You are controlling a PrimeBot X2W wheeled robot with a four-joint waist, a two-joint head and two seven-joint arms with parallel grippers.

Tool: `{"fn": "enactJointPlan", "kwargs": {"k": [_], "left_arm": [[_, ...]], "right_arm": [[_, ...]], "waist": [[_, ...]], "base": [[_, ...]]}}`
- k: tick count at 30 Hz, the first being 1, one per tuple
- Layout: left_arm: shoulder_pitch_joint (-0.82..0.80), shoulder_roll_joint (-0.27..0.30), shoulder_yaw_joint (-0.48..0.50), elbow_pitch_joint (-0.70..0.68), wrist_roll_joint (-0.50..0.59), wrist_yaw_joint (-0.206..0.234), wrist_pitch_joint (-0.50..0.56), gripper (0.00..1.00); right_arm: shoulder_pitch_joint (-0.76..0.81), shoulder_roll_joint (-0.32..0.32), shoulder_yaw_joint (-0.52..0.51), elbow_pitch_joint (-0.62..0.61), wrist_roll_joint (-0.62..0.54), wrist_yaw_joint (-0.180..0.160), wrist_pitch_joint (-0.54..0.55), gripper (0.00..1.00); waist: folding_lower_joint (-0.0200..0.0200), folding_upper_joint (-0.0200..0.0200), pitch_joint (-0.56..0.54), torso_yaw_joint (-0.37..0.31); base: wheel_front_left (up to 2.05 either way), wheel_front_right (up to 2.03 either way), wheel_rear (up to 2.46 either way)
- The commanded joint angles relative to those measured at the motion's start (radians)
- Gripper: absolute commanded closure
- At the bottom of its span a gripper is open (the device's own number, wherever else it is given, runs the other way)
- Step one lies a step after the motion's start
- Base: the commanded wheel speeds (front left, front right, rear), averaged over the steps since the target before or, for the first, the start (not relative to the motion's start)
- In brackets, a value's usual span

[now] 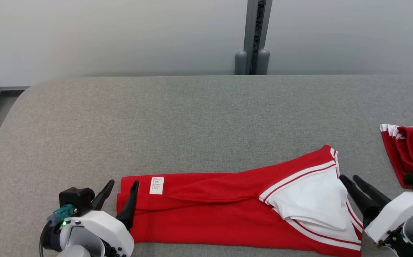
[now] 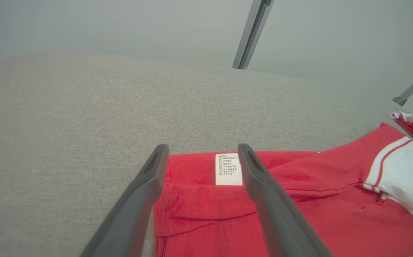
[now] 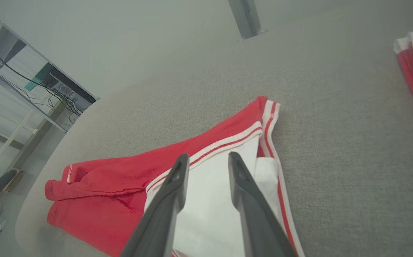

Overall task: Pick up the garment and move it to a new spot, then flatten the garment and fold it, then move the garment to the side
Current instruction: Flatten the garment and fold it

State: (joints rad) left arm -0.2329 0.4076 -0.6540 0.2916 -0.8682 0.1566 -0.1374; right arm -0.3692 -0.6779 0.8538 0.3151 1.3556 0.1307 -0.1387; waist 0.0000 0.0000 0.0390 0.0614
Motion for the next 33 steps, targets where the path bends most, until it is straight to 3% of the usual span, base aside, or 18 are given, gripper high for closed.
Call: {"fn": "enactJointPlan", "kwargs": {"k": [1,8,20,33], "left_arm": [[-0.004,0.008,0.008,-0.007,0.008,0.009,-0.017,0.00],[0.003,0.003,0.018,-0.019,0.024,0.021,-0.061,0.00],[0.023,-0.031,0.081,-0.029,0.092,0.035,-0.126,0.00],[0.067,-0.086,0.167,-0.064,0.226,-0.021,-0.127,0.00]], "right_arm": [[0.022,0.010,-0.026,0.017,-0.024,0.000,-0.055,0.00],[0.056,0.075,-0.108,0.071,-0.111,0.000,-0.120,0.00],[0.147,0.269,-0.378,0.148,-0.381,0.000,-0.128,0.00],[0.120,0.332,-0.442,0.345,-0.471,0.000,-0.116,0.00]], "waist": [[0.0000,0.0000,-0.002,-0.003],[0.0000,0.0000,-0.002,-0.016],[0.0000,0.0000,0.004,0.000],[0.0000,0.0000,0.002,0.070]], "base": [[0.00,0.00,0.00],[0.00,0.00,0.00],[0.00,0.00,0.00],[0.00,0.00,0.00]]}}
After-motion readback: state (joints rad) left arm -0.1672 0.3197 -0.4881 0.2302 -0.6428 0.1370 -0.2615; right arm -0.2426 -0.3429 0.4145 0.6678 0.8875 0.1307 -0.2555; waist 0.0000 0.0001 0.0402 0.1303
